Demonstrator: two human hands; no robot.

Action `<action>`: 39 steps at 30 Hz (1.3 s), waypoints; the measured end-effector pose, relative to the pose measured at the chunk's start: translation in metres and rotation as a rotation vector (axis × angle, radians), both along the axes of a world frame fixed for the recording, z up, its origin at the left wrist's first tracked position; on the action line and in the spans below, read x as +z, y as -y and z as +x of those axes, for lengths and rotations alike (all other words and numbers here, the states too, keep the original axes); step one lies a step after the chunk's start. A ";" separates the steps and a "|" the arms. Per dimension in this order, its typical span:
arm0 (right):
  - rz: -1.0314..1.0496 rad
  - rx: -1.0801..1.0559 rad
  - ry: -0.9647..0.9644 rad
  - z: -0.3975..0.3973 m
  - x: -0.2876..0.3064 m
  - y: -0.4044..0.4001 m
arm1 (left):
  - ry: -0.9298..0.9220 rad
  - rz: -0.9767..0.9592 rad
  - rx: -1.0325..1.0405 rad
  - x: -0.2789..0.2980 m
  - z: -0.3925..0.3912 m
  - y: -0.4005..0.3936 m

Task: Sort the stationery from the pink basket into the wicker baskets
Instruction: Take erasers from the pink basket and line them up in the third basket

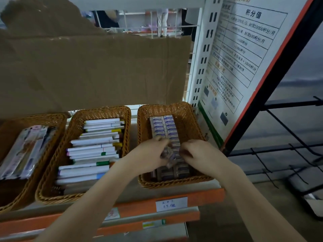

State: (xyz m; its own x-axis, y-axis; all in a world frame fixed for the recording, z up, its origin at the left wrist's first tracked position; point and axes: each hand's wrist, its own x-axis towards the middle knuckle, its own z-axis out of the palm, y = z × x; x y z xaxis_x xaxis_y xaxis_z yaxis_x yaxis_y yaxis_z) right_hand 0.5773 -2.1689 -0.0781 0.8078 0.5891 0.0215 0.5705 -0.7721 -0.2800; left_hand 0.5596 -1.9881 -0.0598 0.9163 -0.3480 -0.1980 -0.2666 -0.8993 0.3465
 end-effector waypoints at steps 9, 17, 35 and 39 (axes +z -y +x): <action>0.024 0.152 -0.058 0.009 -0.006 -0.016 | 0.040 0.259 0.069 -0.008 0.008 -0.006; -0.086 0.266 -0.008 0.019 -0.006 -0.024 | 0.048 0.367 0.120 -0.019 0.019 0.004; -0.066 -0.098 0.196 0.126 0.007 -0.033 | 0.241 -0.180 0.381 -0.005 0.117 -0.025; -0.159 -0.108 0.208 0.143 0.001 -0.046 | 0.168 -0.157 0.460 -0.010 0.136 -0.016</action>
State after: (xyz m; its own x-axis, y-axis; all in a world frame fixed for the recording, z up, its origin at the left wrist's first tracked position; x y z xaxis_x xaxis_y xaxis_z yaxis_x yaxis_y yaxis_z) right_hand 0.7200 -2.1227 -0.0772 0.8542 0.5088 0.1074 0.5147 -0.8566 -0.0357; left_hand 0.6959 -1.9716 -0.0703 0.9963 0.0852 -0.0129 0.0812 -0.8771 0.4735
